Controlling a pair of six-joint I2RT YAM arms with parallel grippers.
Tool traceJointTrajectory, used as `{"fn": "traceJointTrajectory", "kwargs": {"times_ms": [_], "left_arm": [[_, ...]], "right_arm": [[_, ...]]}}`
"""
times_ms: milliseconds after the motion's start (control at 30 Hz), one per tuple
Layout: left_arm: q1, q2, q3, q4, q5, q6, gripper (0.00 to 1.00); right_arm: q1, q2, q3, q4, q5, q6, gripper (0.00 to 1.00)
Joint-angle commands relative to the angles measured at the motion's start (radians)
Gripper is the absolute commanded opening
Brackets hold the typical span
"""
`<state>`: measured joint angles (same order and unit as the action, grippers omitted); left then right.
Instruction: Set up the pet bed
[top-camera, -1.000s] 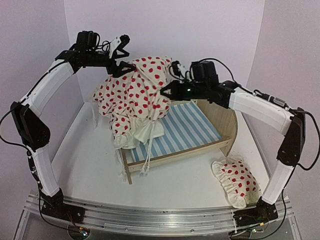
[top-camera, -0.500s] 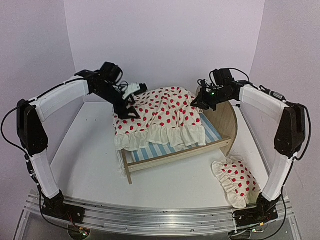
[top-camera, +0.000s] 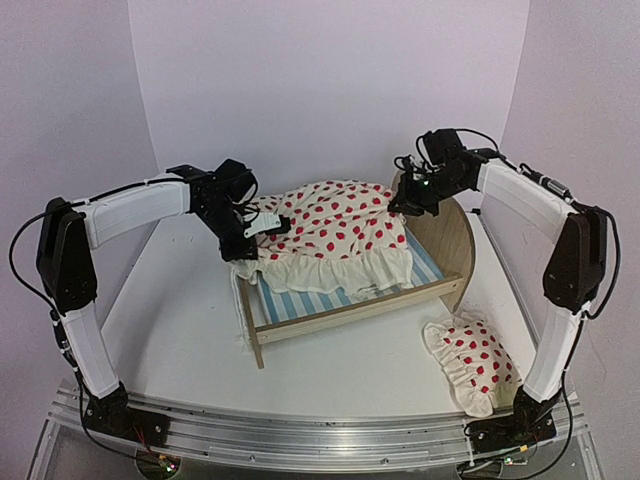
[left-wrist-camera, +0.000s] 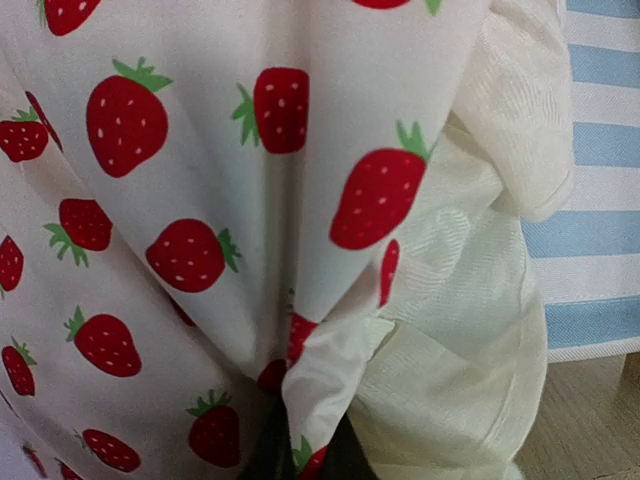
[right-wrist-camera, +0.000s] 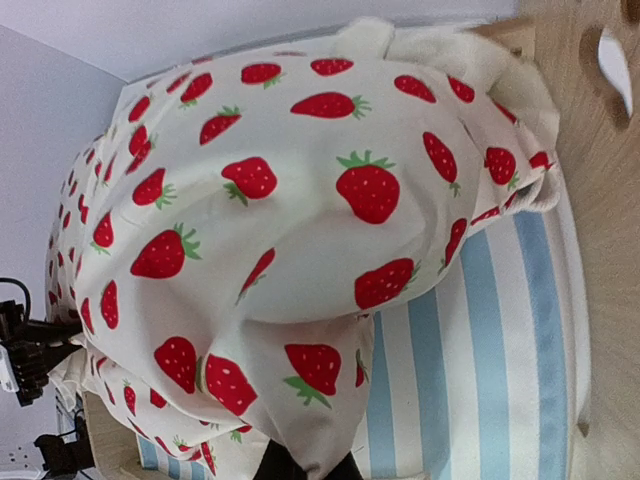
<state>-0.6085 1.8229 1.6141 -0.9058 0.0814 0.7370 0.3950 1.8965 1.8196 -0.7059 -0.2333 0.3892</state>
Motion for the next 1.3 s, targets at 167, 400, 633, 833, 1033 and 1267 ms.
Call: {"fn": "traceJointTrajectory", "kwargs": {"times_ms": [167,400,633,833,1033,1267], "left_arm": [[-0.031,-0.077,0.280,-0.263,0.357,-0.063,0.00],[-0.173,-0.095,0.188,-0.288,0.548,-0.147,0.00],[-0.175,-0.085,0.067,-0.190,0.417,-0.108,0.00],[-0.175,-0.056,0.071,-0.226,0.421,-0.076,0.44],[-0.170,-0.053,0.233,-0.280,0.480,-0.121,0.82],[0.054,-0.141,0.229,-0.266,0.535,-0.166,0.79]], "right_arm": [[-0.010,0.010,0.294,-0.175,0.299,-0.187,0.00],[-0.017,-0.040,0.328,-0.196,0.447,-0.245,0.00],[-0.018,-0.023,0.176,-0.198,0.341,-0.190,0.00],[-0.018,0.002,0.106,-0.202,0.267,-0.130,0.16],[-0.014,-0.076,0.127,-0.207,0.272,-0.144,0.60],[0.058,-0.186,0.119,-0.206,0.250,-0.186,0.73]]}}
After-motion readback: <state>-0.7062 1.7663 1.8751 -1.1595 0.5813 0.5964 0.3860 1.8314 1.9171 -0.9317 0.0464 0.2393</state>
